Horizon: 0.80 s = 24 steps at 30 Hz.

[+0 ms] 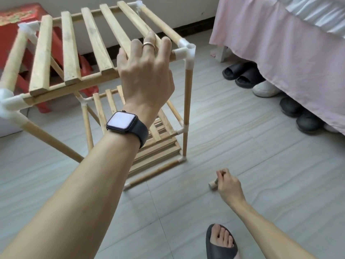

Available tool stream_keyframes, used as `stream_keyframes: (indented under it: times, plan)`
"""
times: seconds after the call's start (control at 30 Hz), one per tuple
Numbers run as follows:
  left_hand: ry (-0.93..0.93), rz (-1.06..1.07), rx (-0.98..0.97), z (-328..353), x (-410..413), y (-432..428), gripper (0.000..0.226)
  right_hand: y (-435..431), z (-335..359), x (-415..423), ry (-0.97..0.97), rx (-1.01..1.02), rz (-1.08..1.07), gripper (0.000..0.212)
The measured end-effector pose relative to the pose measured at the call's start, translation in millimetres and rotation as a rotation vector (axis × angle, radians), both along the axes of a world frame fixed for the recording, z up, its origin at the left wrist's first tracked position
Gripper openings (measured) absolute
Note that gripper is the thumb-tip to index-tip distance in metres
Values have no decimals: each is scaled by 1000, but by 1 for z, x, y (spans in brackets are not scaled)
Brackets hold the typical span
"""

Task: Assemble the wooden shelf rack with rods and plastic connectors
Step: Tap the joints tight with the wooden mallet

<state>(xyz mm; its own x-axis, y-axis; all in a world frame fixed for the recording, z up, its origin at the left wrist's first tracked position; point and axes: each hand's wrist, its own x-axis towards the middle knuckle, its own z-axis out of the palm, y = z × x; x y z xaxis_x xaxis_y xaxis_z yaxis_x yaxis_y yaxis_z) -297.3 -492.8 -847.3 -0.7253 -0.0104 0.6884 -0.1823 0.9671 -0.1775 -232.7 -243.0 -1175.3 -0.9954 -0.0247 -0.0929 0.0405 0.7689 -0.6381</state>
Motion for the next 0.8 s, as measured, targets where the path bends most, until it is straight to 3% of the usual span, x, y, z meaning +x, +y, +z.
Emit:
stream_keyframes:
  times: [0.07, 0.13, 0.3, 0.37, 0.5, 0.6, 0.73, 0.8]
  plan:
    - [1, -2, -12, 1, 0, -1, 41, 2, 0, 0, -165, 24, 12, 21]
    - [-5, -12, -14, 2, 3, -6, 42, -4, 24, -11, -196, -62, -43, 29]
    - [-81, -59, 61, 8, 17, -18, 46, -18, 138, -37, -178, -659, -245, 64]
    - [-108, -80, 104, 13, 26, -22, 47, -22, 186, -46, -165, -786, -193, 57]
    - [-140, -104, 150, 18, 46, -31, 52, -26, 264, -50, -13, -755, -4, 4]
    - [-166, -87, 187, 19, 59, -34, 62, -26, 313, -41, 177, -697, 114, 20]
    - [-195, -59, 221, 18, 69, -34, 72, -21, 356, -26, 305, -343, 118, 17]
    - [-210, -62, 241, 18, 70, -35, 74, -20, 367, -12, 369, -198, 144, 27]
